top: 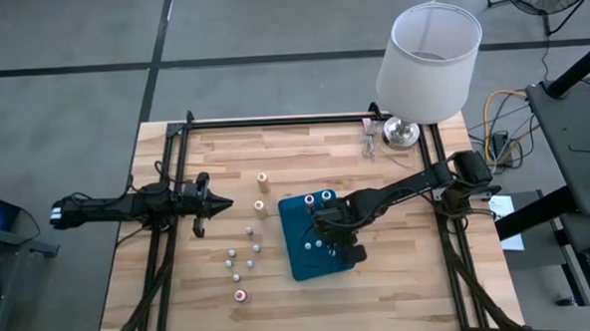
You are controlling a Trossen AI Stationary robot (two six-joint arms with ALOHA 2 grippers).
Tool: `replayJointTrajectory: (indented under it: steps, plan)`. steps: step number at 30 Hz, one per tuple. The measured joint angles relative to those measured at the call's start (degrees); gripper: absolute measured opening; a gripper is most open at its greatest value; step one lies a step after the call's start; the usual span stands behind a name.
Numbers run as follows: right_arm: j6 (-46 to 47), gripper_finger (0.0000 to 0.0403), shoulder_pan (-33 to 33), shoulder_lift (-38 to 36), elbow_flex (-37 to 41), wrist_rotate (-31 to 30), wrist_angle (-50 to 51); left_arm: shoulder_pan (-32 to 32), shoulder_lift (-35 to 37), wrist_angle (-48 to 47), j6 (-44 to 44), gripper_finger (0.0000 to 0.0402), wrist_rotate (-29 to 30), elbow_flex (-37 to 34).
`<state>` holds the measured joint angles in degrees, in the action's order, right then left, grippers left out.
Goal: Pick & Place food coloring
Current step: Put the bottom right small red food coloring bottle into the blue bin
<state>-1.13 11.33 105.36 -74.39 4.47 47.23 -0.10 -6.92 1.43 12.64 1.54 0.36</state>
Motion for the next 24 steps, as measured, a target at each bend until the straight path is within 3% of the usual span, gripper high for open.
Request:
replayJointTrajectory:
  steps: [24]
  plan:
    - [-2.26, 0.0059, -0.92, 1.31, -2.34, 0.5, 3.38, 0.0, 0.01, 0.01, -0.01, 0.0, -0.02, 0.0]
